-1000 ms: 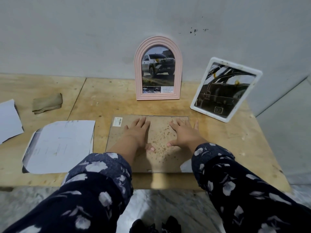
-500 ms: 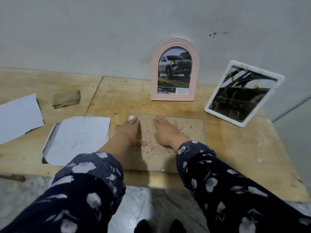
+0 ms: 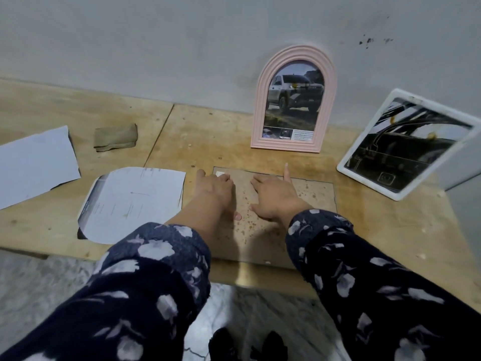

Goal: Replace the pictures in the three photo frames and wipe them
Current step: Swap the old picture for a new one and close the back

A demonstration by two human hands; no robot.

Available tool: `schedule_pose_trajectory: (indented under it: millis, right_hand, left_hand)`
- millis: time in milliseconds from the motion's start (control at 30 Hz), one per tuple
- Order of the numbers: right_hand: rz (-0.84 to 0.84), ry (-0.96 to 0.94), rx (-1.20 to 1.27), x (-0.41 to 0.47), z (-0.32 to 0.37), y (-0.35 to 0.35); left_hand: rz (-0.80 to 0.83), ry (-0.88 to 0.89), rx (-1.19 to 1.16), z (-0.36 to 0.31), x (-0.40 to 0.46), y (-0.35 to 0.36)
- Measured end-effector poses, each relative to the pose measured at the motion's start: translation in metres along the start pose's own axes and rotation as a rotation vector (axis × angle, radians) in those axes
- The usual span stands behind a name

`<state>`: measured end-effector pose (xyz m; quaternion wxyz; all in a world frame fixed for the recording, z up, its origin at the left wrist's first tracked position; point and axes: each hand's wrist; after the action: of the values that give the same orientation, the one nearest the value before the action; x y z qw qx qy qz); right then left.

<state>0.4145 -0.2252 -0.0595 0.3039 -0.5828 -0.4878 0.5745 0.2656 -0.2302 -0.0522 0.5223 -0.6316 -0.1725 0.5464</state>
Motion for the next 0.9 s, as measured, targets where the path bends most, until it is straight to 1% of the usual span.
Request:
schedule_pose_trajectory:
  millis: [67,200,267,367,433,667,900]
  right_hand:
    - [-0.014,0.008,0.003,0.002,0.000,-0.001]
    - [-0.013,0.033,0.183,0.010,0.007,-0.005]
    - [0.031,0.042,0.206,0.016,0.012,-0.011]
    - [0.110,0.056,0.173,0.022,0.017,-0.017]
    - [0.126,0.070,0.135,0.024,0.019,-0.018]
    - [0.126,0.068,-0.038,0.029,0.025,-0.025]
    - [0.084,0.064,-0.019,0.028,0.026,-0.020]
  left_hand:
    - [-0.030,0.005,-0.004,0.002,-0.002,0.002]
    - [-0.078,-0.001,-0.046,0.000,-0.007,0.009]
    - [-0.097,-0.006,-0.058,0.000,-0.006,0.011]
    - [-0.107,0.007,-0.069,0.001,-0.005,0.011]
    - [-0.109,0.019,-0.089,0.002,-0.006,0.014]
    - [-0.082,0.041,-0.091,0.005,-0.005,0.015]
    - [-0.094,0.058,-0.114,0.005,-0.003,0.017]
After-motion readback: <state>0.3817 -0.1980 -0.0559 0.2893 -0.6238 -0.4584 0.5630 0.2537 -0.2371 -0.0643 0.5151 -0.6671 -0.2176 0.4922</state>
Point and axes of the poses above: each hand's wrist, its own x-axis towards the middle knuckle, its own y-axis out of the palm, z = x × y, and after that the axes turned 13 degrees about y, right-handed
